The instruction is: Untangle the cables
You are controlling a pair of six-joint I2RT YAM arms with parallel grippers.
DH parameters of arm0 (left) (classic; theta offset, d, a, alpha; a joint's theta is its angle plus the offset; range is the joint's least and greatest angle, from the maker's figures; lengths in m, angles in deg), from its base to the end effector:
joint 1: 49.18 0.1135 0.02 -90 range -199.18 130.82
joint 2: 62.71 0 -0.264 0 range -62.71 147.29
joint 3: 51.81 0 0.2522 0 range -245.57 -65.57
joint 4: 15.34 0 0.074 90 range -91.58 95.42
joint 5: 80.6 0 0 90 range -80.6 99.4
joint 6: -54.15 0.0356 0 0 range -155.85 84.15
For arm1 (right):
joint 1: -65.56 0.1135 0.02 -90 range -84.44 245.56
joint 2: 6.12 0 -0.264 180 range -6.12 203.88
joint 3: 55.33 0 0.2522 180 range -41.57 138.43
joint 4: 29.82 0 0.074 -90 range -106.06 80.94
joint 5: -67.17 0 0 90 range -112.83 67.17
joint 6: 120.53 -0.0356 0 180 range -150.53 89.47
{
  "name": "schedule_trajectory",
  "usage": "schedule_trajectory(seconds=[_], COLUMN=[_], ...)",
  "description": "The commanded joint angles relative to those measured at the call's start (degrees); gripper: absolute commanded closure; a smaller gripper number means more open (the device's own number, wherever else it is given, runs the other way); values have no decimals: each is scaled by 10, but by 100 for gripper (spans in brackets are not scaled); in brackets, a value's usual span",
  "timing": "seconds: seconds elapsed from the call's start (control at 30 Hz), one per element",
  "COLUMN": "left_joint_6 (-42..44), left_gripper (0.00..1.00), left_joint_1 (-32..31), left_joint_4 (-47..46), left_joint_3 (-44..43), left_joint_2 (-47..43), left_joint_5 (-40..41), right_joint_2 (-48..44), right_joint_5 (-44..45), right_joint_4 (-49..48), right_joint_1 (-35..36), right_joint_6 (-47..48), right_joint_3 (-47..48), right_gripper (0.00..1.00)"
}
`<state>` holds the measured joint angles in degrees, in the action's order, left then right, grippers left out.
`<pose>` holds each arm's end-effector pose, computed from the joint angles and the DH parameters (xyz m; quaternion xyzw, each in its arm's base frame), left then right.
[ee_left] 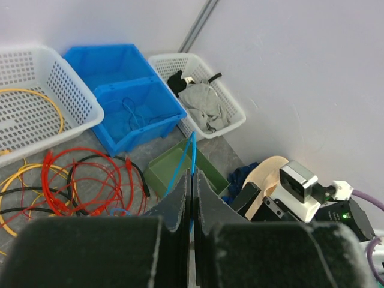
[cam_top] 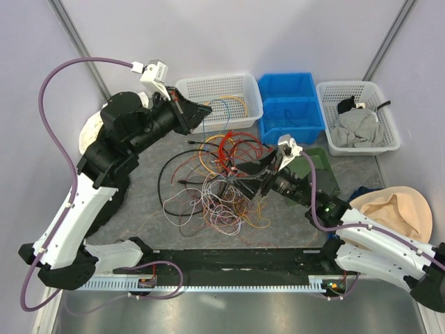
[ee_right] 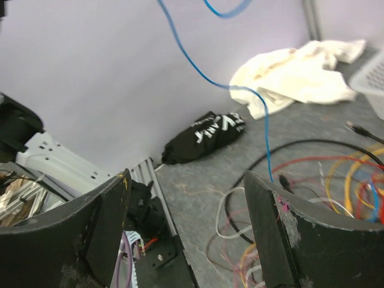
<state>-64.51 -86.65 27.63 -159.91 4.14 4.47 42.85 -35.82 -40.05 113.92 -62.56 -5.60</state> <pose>0.1690 -0.1334 0.5192 0.0849 0.7126 -0.4055 0.5663 0.1306 0.1589 0.3367 -0.1762 0.6133 0.5497 0.5391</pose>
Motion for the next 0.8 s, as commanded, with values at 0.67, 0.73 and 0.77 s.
schedule_trajectory(seconds=[0.67, 0.73, 0.77], left_joint_6=[-19, -20, -21], left_gripper=[98, 98, 98], left_joint_1=[-39, -41, -42], left_joint_4=[-1, -1, -1], left_joint_3=[30, 34, 37], left_joint_2=[-22, -26, -26], left_joint_5=[-24, -24, -22], right_joint_2=[237, 254, 259], right_joint_5=[212, 235, 240], right_joint_4=[-301, -305, -309], right_joint_1=[133, 133, 133], right_joint_6=[197, 203, 208], right_joint_3=[74, 83, 94], right_gripper=[20, 20, 20])
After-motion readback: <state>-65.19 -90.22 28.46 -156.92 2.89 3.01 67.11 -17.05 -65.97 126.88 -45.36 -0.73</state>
